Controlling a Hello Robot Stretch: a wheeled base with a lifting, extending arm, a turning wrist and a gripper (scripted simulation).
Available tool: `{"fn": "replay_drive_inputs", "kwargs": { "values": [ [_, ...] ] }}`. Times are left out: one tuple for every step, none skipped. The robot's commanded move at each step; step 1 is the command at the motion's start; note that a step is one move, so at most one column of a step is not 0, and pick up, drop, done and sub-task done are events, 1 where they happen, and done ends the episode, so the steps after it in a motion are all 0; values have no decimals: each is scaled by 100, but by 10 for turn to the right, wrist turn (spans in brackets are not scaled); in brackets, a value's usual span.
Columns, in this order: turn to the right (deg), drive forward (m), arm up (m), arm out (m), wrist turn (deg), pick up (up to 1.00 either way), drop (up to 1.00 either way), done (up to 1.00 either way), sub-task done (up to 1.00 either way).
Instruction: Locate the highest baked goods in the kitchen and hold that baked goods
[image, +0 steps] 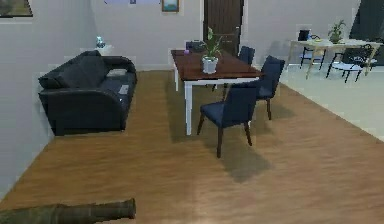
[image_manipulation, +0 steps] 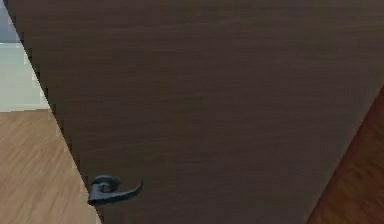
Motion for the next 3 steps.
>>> {"fn": "replay_drive_inputs", "kwargs": {
  "values": [
    [0,25,0,0,0,0,0,0,0],
    [210,0,0,0,0,0,0,0,0],
    [0,55,0,0,0,0,0,0,0]
  ]
}}
